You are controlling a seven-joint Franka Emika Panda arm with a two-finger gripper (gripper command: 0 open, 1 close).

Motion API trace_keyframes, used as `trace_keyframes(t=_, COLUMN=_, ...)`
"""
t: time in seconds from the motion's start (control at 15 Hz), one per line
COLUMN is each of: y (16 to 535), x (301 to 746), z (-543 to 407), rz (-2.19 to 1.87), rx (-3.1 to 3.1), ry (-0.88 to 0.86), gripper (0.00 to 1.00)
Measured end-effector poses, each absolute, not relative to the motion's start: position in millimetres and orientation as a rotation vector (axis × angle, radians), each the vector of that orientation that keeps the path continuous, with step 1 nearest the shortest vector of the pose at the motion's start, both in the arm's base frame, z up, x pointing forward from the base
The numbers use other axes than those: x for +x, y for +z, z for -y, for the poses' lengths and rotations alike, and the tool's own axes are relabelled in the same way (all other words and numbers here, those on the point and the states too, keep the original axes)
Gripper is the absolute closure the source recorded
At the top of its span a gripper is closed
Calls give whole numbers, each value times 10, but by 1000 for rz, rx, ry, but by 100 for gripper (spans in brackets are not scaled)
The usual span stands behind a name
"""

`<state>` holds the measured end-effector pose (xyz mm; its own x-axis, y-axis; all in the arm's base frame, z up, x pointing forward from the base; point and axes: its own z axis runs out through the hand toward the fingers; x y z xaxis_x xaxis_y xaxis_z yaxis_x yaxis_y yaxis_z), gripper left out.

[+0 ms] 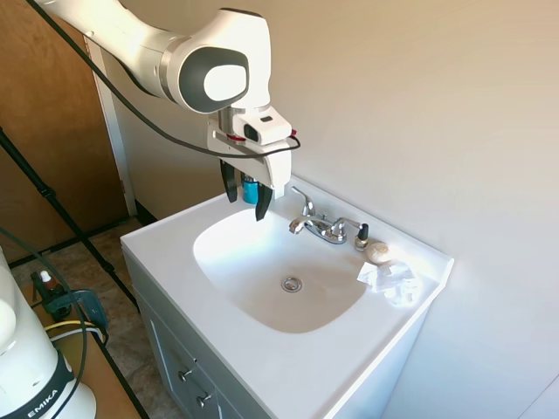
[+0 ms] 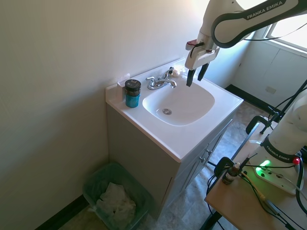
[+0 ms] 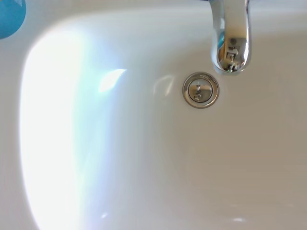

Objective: Throw the tissue in the trash bin

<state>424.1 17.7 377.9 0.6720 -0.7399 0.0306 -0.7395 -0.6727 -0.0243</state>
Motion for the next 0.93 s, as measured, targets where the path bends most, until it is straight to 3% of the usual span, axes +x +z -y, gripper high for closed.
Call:
trace_keyframes(t=0.47, y=3966, x=4421, z=229, rz=-1366, rx=-2769, ry=-192, gripper=0)
trace_keyframes(t=0.73, y=4103, x=4903, z=821, rz=-1499, rx=-2669, ry=-328, gripper=0)
trace_keyframes(t=0.93, y=3939, x=5386, z=1190, rz=-1597, rx=-2614, ry=-333, gripper=0)
